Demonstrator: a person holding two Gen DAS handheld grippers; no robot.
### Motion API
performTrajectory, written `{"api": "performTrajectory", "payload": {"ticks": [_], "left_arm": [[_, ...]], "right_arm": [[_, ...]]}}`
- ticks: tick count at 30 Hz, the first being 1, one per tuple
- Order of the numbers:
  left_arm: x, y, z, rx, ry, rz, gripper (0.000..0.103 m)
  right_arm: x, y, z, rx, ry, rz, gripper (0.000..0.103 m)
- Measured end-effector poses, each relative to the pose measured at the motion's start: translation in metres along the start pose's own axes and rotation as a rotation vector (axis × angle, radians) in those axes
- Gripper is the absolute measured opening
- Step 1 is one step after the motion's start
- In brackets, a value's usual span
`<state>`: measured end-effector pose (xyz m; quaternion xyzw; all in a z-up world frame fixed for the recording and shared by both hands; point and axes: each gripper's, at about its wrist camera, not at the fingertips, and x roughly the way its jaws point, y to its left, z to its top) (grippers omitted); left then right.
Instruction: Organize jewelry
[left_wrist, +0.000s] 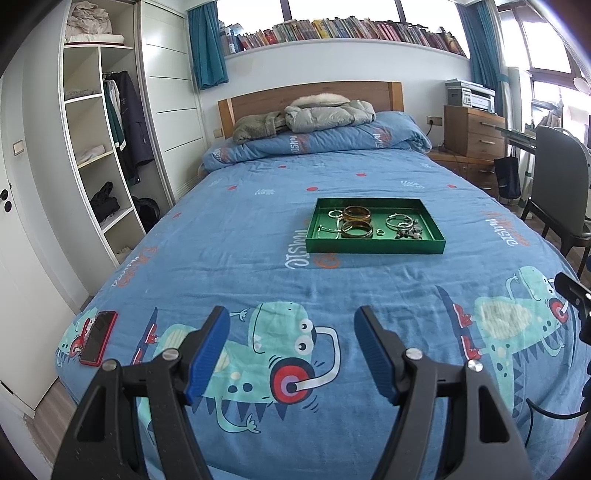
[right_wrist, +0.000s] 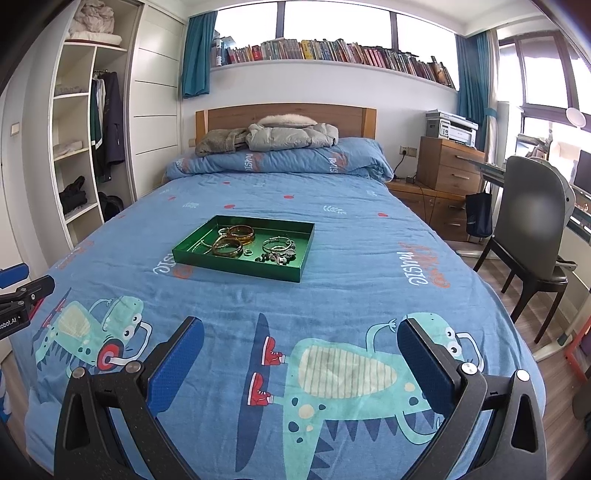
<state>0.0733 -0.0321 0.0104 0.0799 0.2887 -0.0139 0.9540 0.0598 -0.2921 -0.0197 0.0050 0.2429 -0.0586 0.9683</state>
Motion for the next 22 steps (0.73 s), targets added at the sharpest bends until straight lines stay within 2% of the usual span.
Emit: {"api": "performTrajectory", "payload": {"ticks": [22], "left_arm": [[0.012, 0.015, 0.007, -0.022, 0.005, -0.014, 0.068]], "right_arm": [[0.009, 0.005, 0.004, -0.019, 0.018, 0.000, 0.103]]}}
